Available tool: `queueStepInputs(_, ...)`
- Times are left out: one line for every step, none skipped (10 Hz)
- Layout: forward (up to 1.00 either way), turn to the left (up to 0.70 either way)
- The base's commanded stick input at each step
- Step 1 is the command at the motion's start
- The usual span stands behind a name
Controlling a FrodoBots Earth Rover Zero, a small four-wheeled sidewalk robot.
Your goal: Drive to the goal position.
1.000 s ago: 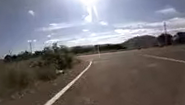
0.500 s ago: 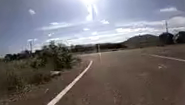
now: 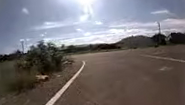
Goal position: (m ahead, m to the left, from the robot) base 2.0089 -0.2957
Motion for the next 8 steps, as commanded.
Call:
queueStepInputs(0.88,0.00)
queueStepInputs(0.88,0.00)
queueStepInputs(0.88,0.00)
queueStepInputs(0.88,0.00)
queueStepInputs(0.88,0.00)
queueStepInputs(0.88,0.00)
queueStepInputs(0.88,0.00)
queueStepInputs(0.88,0.00)
